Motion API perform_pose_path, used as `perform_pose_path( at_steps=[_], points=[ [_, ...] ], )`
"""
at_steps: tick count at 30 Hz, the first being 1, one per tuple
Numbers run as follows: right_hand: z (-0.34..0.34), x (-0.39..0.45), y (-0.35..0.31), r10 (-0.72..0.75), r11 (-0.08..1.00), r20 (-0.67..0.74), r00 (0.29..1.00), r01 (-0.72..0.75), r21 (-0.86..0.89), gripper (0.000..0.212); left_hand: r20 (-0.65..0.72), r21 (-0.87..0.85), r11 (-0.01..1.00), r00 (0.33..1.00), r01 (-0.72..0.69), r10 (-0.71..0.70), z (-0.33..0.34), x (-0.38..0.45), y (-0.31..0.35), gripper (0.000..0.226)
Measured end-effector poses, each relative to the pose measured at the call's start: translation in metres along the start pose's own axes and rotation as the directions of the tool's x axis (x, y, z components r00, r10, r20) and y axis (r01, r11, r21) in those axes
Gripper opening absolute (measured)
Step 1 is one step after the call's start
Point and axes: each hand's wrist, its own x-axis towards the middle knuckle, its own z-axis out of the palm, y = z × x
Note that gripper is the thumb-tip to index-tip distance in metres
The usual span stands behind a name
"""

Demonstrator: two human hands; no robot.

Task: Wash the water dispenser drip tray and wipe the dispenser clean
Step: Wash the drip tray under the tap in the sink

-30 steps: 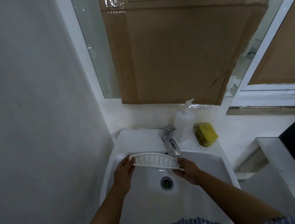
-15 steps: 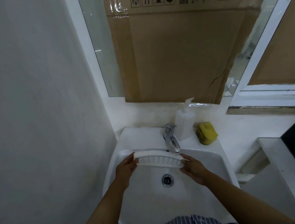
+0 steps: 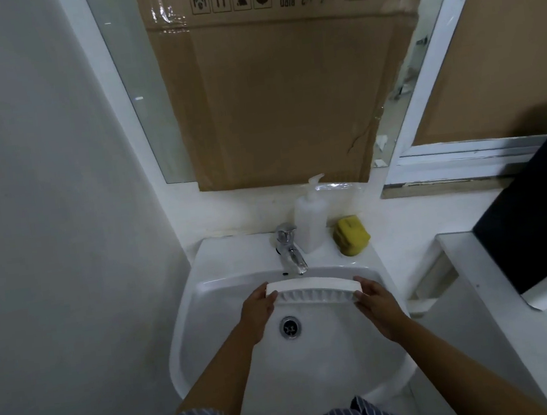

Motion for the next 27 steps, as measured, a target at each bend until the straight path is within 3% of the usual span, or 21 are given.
perform_pose_path(
  at_steps=[6, 16, 21, 27],
  points=[
    [-0.012, -0.014, 0.007, 0.003, 0.985, -0.060, 0.998, -0.013, -0.171, 0.029, 0.055, 0.045, 0.998, 0.997, 0.042, -0.044, 0.025, 0.008, 0.005, 0.051],
    [-0.025, -0.022, 0.011, 0.017, 0.973, -0.119, 0.993, -0.044, -0.229, 0.019, 0.108, 0.035, 0.992, 0.987, 0.118, -0.121, 0.054, 0.022, 0.005, 0.056],
    [-0.025, -0.015, 0.006, -0.017, 0.978, -0.123, 0.992, -0.008, -0.206, 0.018, 0.020, 0.003, 0.983, 0.983, 0.184, -0.184, 0.054, 0.021, 0.005, 0.050],
    [-0.007, 0.002, -0.002, 0.039, 0.982, -0.065, 0.997, -0.050, -0.180, 0.023, -0.105, -0.042, 0.982, 0.977, 0.184, -0.187, 0.027, 0.015, 0.001, 0.024]
  ],
)
